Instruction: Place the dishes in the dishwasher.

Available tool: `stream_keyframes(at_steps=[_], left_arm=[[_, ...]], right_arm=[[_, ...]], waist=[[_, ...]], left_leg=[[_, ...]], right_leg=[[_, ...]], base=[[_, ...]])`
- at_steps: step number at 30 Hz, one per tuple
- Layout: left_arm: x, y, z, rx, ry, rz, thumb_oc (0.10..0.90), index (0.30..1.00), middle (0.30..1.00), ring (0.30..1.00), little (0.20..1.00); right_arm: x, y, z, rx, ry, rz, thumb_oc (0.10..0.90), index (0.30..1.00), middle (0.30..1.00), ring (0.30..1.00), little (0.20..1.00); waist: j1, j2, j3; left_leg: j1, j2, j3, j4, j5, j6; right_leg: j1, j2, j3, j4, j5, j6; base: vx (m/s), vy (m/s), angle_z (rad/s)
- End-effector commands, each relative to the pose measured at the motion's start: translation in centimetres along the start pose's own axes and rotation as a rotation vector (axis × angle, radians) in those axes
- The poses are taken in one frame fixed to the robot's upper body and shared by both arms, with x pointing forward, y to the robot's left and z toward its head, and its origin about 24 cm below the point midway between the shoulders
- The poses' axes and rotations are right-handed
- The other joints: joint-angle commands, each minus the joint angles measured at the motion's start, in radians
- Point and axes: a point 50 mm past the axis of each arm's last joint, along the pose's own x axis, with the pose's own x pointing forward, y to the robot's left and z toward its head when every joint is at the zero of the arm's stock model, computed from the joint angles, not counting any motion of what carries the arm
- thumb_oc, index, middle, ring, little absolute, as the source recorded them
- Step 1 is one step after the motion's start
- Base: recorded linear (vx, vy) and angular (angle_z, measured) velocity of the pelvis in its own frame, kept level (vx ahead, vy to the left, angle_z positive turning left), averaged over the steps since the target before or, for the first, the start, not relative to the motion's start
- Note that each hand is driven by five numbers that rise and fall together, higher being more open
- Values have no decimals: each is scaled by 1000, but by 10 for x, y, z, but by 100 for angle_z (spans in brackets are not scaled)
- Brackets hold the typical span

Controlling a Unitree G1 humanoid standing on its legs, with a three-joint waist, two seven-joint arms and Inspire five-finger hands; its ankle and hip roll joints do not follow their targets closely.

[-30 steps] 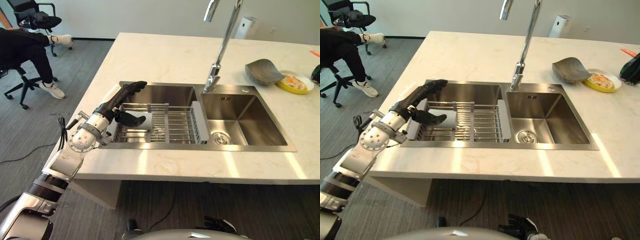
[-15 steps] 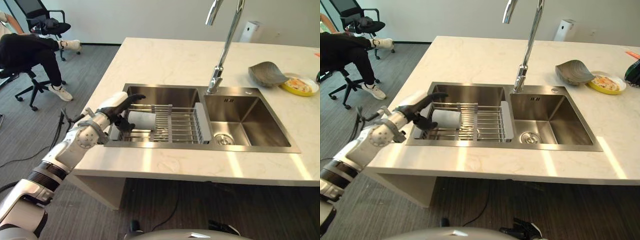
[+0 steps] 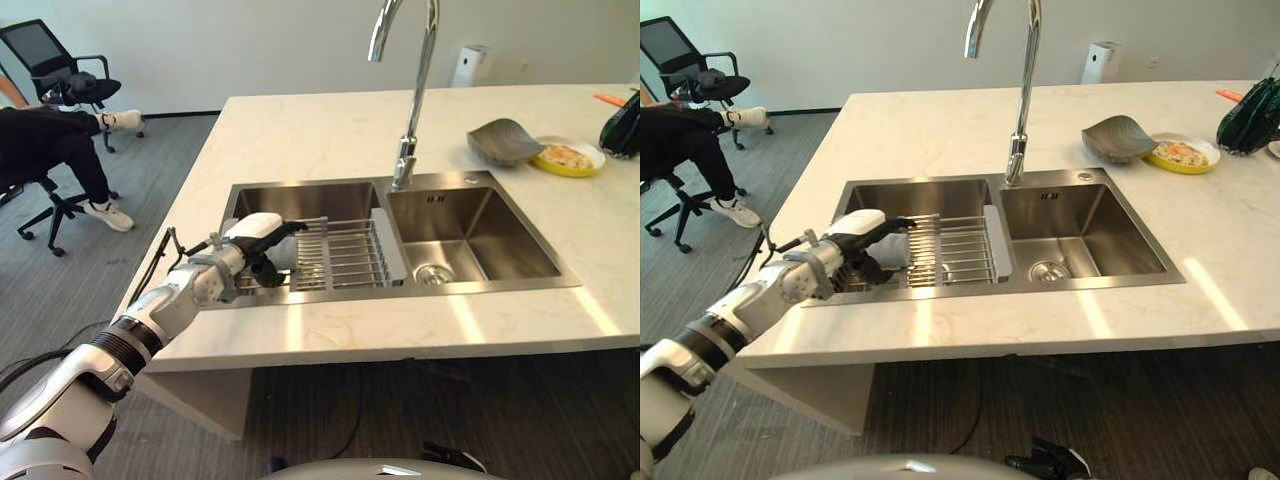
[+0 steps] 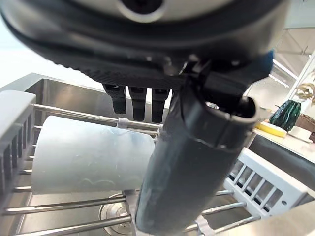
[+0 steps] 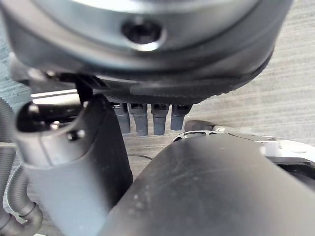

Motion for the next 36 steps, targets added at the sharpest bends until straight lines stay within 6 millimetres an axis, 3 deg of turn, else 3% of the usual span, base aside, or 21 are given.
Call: stream_keyframes(at_steps=[1,14,23,30,35,36], left_arm=[[14,98,12,141,-25,301,800,900,900,900,900],[17,100,-14,239,125,325,800,900,900,900,900],[13,105,-15,124,143,380,800,900,900,900,900],[16,90,-28,98,224,332,800,900,900,900,900],[25,47,-47,25,350,217,800,900,900,900,900],[26,47,-47,25,348,217,800,900,900,900,900]], right_arm=[[-9,4,-37,15,102,-2,800,900,900,900,900],[-8,4,-35,62,90,-13,800,900,900,900,900],[-8,3,-37,89,102,-25,800,900,900,900,900],[-7,3,-35,77,112,-22,800,900,900,900,900],[-5,2,-28,30,106,-17,800,900,900,900,900],[-5,2,-28,31,107,-18,800,900,900,900,900]], waist=[[7,15,69],[-6,13,69],[0,14,68],[5,13,67],[-1,8,70],[0,8,69]], left_leg=[[16,-4,-2,10,-70,-7],[28,-11,12,10,-82,-2],[32,-17,10,10,-86,3],[30,-18,2,10,-87,4],[29,-19,0,10,-85,6],[29,-19,0,10,-86,6]], right_leg=[[-29,-81,-60,16,-23,105],[-32,-93,-53,16,-16,111],[-29,-99,-57,16,-15,110],[-26,-100,-66,16,-17,108],[-27,-98,-66,16,-17,106],[-27,-98,-66,16,-17,106]], base=[[7,21,-4],[3,12,-5],[-1,2,-1],[0,0,0],[0,0,0],[0,0,0]])
